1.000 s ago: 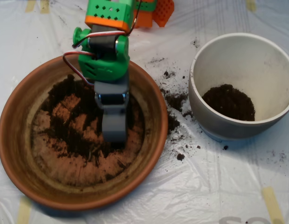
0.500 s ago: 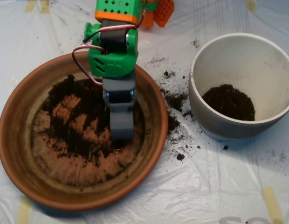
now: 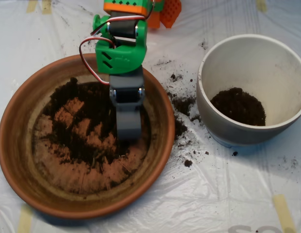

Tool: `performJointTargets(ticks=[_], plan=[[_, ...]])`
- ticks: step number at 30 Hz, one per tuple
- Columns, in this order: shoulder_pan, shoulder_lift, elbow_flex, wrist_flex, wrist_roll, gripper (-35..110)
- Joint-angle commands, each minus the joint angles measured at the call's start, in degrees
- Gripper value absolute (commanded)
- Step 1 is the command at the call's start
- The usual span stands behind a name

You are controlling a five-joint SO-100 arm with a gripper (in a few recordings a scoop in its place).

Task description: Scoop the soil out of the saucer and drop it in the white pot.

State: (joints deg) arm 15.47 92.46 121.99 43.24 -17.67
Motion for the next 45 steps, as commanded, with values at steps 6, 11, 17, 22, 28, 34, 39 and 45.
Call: performJointTargets(ticks=[6,11,17,22,28,34,39,45], plan=[[0.8,1.7,-0.2,3.6,-2.6,11],[1.3,1.9,0.1,3.6,-3.8,4],[2.2,1.8,-1.1,4.8,-6.1,0],[1.4,3.9,-7.7,12.9,-6.8,0],[-2.5,14.9,-12.0,17.2,-2.2,0],[-9.1,20.2,-24.0,25.0,2.8,0],[-14.2,19.2,-37.4,33.3,4.7,0],[-21.4,16.8,-48.3,39.6,6.6,0]])
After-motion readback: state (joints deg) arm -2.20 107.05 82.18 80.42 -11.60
